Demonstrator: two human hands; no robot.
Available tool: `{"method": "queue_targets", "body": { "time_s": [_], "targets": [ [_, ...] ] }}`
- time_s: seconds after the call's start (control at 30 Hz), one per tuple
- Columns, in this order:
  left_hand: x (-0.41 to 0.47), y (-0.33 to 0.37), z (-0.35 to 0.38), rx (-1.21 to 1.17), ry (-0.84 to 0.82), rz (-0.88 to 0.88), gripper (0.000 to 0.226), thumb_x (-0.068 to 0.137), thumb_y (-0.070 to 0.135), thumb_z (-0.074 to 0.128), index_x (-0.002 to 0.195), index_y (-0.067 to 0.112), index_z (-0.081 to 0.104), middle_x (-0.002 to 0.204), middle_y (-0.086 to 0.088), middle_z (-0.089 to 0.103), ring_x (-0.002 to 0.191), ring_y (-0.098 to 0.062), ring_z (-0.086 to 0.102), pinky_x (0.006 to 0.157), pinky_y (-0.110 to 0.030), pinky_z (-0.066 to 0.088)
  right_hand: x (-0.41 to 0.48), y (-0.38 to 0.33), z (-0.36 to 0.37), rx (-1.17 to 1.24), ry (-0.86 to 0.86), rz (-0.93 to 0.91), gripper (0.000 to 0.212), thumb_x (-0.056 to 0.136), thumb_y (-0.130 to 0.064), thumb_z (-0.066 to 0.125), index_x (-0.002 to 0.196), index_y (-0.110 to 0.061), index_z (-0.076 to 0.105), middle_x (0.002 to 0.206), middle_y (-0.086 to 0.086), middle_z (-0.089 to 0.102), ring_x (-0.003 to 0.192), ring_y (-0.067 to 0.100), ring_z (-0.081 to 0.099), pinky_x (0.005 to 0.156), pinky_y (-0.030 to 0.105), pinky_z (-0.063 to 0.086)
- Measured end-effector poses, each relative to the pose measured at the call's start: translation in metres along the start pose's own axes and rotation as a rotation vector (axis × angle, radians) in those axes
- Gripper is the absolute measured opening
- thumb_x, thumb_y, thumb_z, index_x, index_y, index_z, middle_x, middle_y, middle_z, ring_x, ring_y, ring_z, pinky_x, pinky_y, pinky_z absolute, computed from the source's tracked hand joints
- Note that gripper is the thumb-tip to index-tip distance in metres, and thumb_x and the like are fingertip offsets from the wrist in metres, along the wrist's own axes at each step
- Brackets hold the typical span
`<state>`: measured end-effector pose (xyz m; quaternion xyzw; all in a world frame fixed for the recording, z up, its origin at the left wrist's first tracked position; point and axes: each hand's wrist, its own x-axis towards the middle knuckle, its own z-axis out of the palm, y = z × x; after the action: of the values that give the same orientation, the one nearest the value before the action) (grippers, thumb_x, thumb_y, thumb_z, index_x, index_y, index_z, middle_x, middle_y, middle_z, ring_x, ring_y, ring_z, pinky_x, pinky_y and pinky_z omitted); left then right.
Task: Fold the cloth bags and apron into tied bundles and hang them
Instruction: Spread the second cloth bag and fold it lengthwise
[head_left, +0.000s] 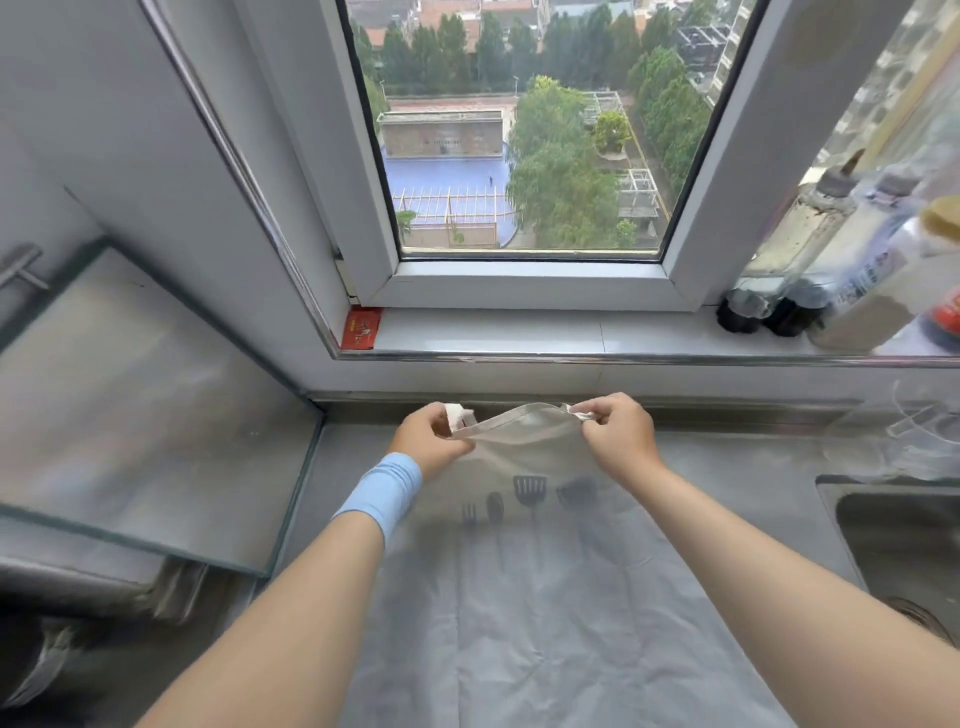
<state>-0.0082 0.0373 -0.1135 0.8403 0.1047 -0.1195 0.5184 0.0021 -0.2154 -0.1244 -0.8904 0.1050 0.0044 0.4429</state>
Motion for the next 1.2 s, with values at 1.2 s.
{"method": "queue_targets", "body": {
  "time_s": [1.2],
  "targets": [
    [-0.127,-0.081,0.034,0.391,-0.991,-0.587,0.009,0.083,0.032,0.068,0.088,0.029,0.074,0.099,0.006,0.066,0.082,-0.013,0.057,0.078,-0.025,0.047,-0.138,0.053,0.010,-0.769,-1.245,0.324,0.019,0.077,-0.021,0.065,0.091,-0.018,0.078,0.088,-0.005,0.075,0.077,0.016,0.071,0.071,0.028,0.053]
  ]
}}
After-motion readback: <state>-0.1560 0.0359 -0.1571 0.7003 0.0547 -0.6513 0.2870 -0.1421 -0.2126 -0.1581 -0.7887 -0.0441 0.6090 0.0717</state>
